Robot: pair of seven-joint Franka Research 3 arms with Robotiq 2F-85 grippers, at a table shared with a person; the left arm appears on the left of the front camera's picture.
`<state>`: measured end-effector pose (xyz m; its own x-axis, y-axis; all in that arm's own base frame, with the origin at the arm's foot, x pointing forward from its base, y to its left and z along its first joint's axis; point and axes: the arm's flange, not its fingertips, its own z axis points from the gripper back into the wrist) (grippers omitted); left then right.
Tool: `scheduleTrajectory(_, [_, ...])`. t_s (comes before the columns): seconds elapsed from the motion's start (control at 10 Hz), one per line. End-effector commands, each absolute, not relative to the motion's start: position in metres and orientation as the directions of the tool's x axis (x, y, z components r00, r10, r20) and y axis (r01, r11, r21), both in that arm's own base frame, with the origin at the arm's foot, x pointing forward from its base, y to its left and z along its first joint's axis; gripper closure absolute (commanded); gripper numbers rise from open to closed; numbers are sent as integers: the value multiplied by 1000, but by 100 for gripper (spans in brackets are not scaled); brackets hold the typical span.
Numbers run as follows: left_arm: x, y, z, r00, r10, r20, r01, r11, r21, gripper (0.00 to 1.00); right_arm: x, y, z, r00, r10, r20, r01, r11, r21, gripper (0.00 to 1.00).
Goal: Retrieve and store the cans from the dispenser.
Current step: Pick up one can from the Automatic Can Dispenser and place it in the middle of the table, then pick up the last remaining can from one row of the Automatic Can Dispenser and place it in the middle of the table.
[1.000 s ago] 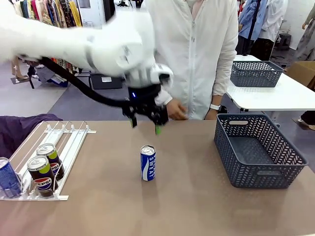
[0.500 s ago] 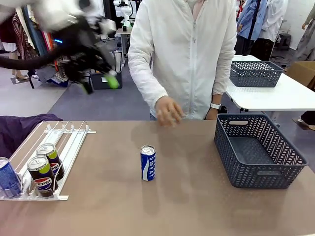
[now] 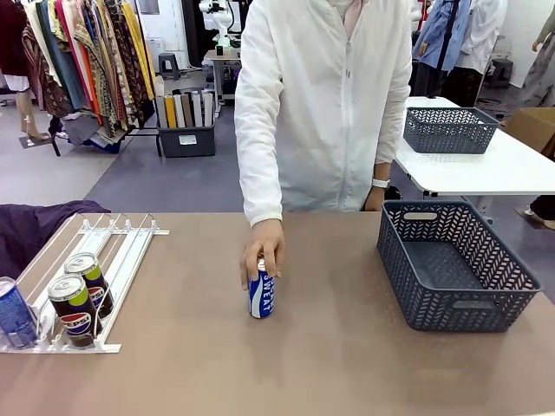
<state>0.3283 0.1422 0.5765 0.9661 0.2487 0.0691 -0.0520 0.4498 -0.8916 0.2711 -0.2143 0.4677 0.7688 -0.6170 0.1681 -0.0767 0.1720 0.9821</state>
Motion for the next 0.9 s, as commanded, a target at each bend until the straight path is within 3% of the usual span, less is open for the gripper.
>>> scheduleTrajectory(0.0, [311,151,543,933,359,35,-89,324,-942,0,273,-214,471,761,-623,183,-102,163,981,0])
scheduleTrajectory(0.1, [308,158,538,953,299,44,-62,335,-940,0,273,-214,471,761,-623,183,-102,163,981,0])
scheduleTrajectory(0.2, [310,167,549,942,336,20,-114,375,-920,0,273,-214,471,761,-623,183,-102,163,981,0])
scheduleTrajectory(0.8, [310,167,549,942,336,20,-114,375,-920,0,273,-214,471,761,-623,183,-102,163,981,0])
